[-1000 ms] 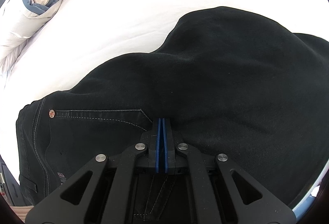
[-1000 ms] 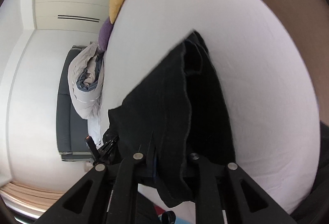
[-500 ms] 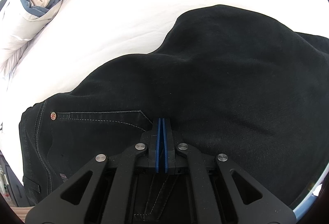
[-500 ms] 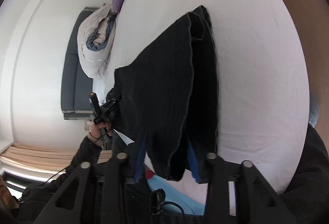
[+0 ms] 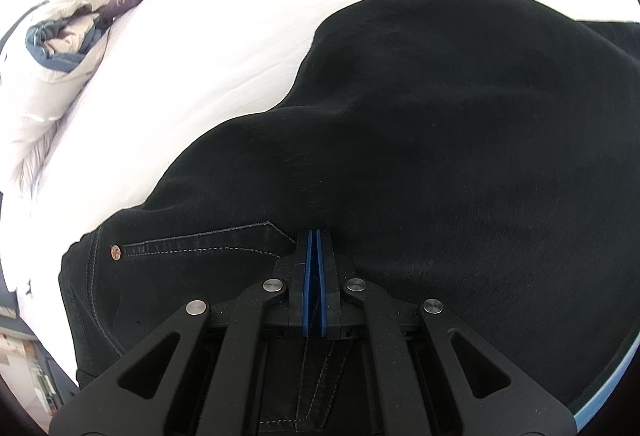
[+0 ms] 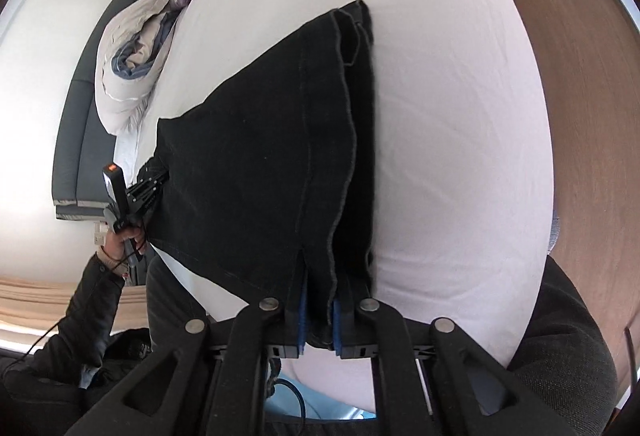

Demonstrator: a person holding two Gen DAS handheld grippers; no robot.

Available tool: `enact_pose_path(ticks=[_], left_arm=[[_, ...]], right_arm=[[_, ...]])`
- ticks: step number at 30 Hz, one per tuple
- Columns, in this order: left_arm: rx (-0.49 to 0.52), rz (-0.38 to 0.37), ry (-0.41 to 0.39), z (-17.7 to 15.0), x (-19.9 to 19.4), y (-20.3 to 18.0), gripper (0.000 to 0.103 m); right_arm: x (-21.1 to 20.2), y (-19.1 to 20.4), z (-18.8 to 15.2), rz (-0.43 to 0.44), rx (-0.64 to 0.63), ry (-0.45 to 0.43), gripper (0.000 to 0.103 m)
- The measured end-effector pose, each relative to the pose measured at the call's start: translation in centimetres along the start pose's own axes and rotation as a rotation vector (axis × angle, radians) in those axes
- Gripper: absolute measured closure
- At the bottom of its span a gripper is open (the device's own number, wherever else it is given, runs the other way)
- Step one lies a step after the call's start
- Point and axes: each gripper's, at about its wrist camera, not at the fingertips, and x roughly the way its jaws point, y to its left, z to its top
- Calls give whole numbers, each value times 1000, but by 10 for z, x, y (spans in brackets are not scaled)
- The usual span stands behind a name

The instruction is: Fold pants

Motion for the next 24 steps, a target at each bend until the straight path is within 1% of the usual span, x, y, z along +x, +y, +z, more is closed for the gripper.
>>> enact_pose_path(ticks=[3,4,5,6,7,8,9,10,11,12,14,15,16,18,20,21,22,23,24], left_arm=[[13,14,-7,-2,-1,-8,101],[12,16,-10,-3,-2,-9,101],[6,15,-12,-4,-3,-10,101],[1,14,-14,-4,-4,-9,101],[-4,12,-17,-5,-5,-8,101],[-8,12,-19,-6,-6,-7,101],[-10,15,-16,-6,-7,-6,101],[-9,21,-10,-6,-9,-6,101],[-9,30,0,-5,-12,-6,101],[-12,33,4,-4,-15,-7,101],[-32,10,-5,-3,-25,-9,101],[-36,0,-15,-2,-30,-11,101],[-37,-4,-26,-2,-34,-15,101],[-59,-39,-49,3,-43,-21,101],[-89,-80,-62,9,-45,-26,101],[-95,-87,-56,13,-42,-30,101],[-89,-83,-42,14,-36,-33,101],[-75,-72,-30,15,-28,-37,101],[-75,-69,-38,14,-26,-37,101]], right_arm=[[-8,-2,-5,19,4,-22,92],[-13,-5,-7,34,24,-29,89],[-19,-7,-8,32,43,-44,83],[-26,-4,-10,-8,33,-67,78],[-34,2,-12,-107,9,-95,64],[-40,8,-13,-213,2,-122,56],[-48,11,-12,-309,11,-154,56],[-55,18,-11,-368,20,-192,56],[-61,31,-10,-376,0,-236,56],[-63,49,-8,-335,-43,-271,56],[-52,94,-2,-180,-154,-295,56],[-38,115,2,-117,-206,-276,56],[-16,136,9,-58,-259,-225,56],[27,162,26,5,-293,-167,56],[67,172,47,33,-279,-121,56],[82,174,56,43,-257,-110,56],[99,172,66,32,-242,-99,56],[113,165,74,-22,-226,-99,58],[121,156,79,-96,-182,-77,69]])
